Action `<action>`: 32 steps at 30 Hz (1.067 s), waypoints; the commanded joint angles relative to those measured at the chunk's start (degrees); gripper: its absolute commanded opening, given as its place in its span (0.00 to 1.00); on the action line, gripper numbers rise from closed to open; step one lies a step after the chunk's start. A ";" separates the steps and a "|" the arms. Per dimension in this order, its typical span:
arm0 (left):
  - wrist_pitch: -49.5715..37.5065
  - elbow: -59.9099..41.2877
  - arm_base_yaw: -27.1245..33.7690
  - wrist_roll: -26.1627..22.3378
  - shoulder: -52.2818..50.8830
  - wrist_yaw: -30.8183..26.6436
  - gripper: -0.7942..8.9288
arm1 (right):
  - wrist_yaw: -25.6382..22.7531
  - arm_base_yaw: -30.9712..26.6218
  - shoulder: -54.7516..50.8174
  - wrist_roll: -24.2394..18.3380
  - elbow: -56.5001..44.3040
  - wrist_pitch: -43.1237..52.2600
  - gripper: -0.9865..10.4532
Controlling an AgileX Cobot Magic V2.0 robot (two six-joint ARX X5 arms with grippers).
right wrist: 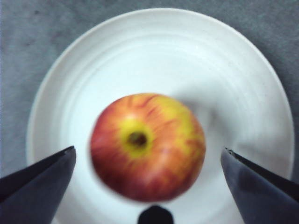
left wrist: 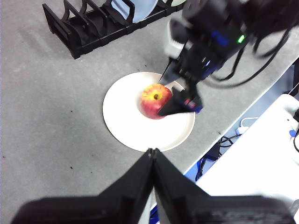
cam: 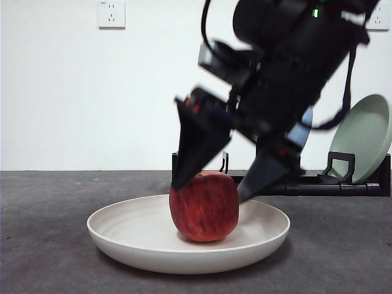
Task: Take the yellow plate from the plate rack,put the plate on the table,take the apple from the table,put the apple in the plate
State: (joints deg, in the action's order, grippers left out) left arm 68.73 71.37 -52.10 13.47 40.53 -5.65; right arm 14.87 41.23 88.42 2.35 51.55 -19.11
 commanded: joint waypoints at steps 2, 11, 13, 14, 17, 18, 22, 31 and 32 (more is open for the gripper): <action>-0.20 -0.02 -0.13 -1.36 -0.04 0.13 0.07 | 0.31 0.07 -5.31 0.00 3.30 -8.46 0.61; -0.22 -0.02 -0.13 -3.10 -0.04 0.96 0.07 | 2.29 0.07 -21.73 0.83 8.50 -31.36 0.59; -0.26 -0.02 -0.13 -3.26 -0.04 1.66 0.07 | 3.78 0.07 -25.38 1.66 8.59 -34.67 0.51; -0.24 -0.02 -0.13 -3.28 -0.04 1.62 0.07 | 4.37 0.07 -27.47 2.34 8.61 -36.72 0.46; -0.24 -0.02 -0.13 -3.28 -0.04 1.64 0.07 | 4.87 0.07 -32.00 3.41 8.63 -41.46 0.38; -0.24 -0.02 -0.13 -3.28 -0.04 1.64 0.07 | 4.87 0.07 -33.51 3.54 8.63 -43.30 0.36; -0.22 -0.02 -0.13 -3.69 -0.04 1.62 0.07 | 4.81 0.07 -38.16 3.52 8.63 -49.88 0.23; -0.17 -0.02 -0.13 -3.69 -0.04 1.60 0.08 | 4.59 0.07 -43.78 1.70 8.63 -55.98 0.08; -0.17 -0.02 -0.13 -3.69 -0.04 1.60 0.08 | 4.61 0.07 -43.98 1.70 8.63 -55.98 0.08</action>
State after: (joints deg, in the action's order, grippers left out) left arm 68.73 71.37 -52.10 10.48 40.53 -4.25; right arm 19.51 41.23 44.53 4.71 60.12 -75.35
